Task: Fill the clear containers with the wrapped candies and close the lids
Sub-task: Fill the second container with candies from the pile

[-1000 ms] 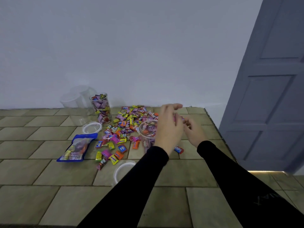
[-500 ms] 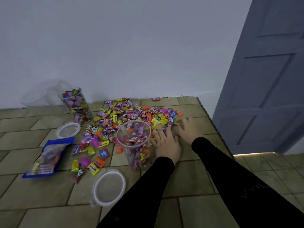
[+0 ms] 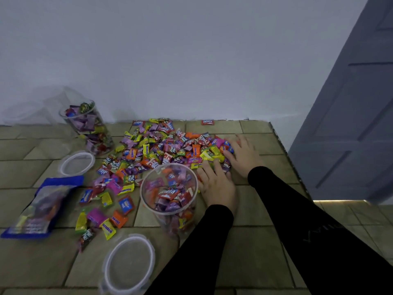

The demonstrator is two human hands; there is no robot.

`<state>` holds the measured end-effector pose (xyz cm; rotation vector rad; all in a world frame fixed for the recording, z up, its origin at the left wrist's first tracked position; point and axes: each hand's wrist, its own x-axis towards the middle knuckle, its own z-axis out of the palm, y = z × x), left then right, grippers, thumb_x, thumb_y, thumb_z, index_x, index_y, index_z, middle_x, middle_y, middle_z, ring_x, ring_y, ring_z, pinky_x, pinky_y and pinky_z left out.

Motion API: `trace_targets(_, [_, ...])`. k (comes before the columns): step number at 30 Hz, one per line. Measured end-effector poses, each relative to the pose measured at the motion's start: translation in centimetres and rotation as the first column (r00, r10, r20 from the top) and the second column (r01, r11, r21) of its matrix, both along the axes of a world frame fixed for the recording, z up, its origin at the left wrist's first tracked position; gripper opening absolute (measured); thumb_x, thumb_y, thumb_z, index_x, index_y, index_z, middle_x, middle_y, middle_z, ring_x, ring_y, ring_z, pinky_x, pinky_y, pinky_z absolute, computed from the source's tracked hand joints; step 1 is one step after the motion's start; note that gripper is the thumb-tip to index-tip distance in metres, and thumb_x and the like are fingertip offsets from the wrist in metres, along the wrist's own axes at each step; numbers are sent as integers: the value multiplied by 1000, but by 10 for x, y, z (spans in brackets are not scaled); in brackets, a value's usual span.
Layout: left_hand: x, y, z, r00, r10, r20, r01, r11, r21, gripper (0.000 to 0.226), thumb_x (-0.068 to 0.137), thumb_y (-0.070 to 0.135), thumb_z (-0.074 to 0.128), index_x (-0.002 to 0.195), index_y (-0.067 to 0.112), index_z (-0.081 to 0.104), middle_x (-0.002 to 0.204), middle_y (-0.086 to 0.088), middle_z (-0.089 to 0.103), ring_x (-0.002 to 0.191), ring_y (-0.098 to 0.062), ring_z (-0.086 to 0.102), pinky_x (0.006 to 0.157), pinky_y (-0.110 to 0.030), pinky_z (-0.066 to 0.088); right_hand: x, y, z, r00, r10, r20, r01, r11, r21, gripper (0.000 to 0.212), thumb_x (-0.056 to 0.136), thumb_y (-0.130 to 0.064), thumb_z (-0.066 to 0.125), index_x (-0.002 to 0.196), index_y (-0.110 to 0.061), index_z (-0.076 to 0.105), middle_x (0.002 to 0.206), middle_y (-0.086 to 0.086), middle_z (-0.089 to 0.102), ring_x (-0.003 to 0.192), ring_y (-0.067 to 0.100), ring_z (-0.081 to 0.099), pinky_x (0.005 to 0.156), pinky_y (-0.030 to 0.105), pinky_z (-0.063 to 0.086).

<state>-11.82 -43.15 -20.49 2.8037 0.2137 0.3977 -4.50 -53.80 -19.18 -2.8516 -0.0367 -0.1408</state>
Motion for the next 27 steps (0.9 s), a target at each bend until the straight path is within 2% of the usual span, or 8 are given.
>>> trace_targets(2, [3, 1, 1, 1000, 5, 0, -5, 999, -44, 52, 57, 39, 83, 103, 20, 68, 107, -10, 65, 96, -26, 41, 71, -40, 51, 4, 3, -3, 1000, 25, -19, -25, 999, -30, 51, 100, -49, 32, 147, -29, 30, 155, 8, 24, 140, 30, 24, 112, 50, 25])
trace_targets(5, [7, 2, -3, 999, -21, 38, 23, 998, -59, 42, 67, 29, 75, 106, 17, 65, 107, -11, 62, 92, -28, 47, 70, -40, 49, 6, 4, -6, 996, 66, 59, -62, 996, -64, 47, 100, -46, 33, 144, -30, 36, 140, 7, 43, 126, 28, 39, 102, 43, 35])
trace_targets(7, [9, 3, -3, 998, -51, 37, 53, 997, -61, 31, 75, 22, 57, 105, 16, 66, 103, -11, 63, 84, -30, 57, 66, -39, 49, 7, 4, -5, 992, 89, 86, -85, 995, -44, 45, 100, -43, 36, 142, -28, 40, 129, 9, 48, 118, 27, 42, 97, 40, 39])
trace_targets(10, [10, 5, 6, 990, -116, -78, 110, 990, -86, 42, 76, 17, 32, 96, 15, 69, 94, -12, 65, 73, -30, 61, 59, -36, 51, 5, 9, -3, 994, 98, 43, -98, 995, -3, 45, 101, -40, 37, 142, -24, 40, 118, 11, 49, 109, 29, 48, 90, 39, 42])
trace_targets(14, [9, 3, 11, 991, -117, -58, 112, 991, -78, 44, 75, 14, 29, 91, 15, 70, 85, -12, 64, 68, -29, 61, 55, -34, 49, 2, 17, 3, 996, 74, -42, -74, 997, 6, 43, 101, -39, 35, 140, -20, 40, 119, 13, 52, 107, 33, 53, 85, 42, 47])
trace_targets(17, [4, 3, 10, 994, -108, -7, 108, 993, -47, 44, 74, 13, 31, 89, 17, 71, 74, -9, 60, 61, -27, 58, 52, -31, 48, -5, 20, 6, 994, 112, -18, -112, 994, -12, 40, 102, -36, 34, 137, -20, 44, 118, 13, 59, 106, 34, 56, 83, 43, 47])
trace_targets(20, [-4, 5, 16, 992, -126, 5, 126, 991, -37, 44, 73, 12, 29, 85, 16, 72, 71, -9, 58, 57, -25, 56, 49, -30, 46, -15, 20, 7, 997, 68, 30, -71, 989, 132, 36, 102, -35, 37, 131, -21, 52, 115, 12, 63, 104, 33, 58, 80, 40, 48])
trace_targets(27, [-18, 5, 32, 991, -132, 33, 134, 989, -62, 34, 68, 7, 28, 63, 15, 61, 66, -7, 58, 50, -21, 55, 48, -21, 45, -34, 24, 19, 996, -84, -4, 78, 909, 409, 41, 97, -45, 45, 117, -14, 63, 101, 17, 68, 95, 35, 62, 78, 38, 50])
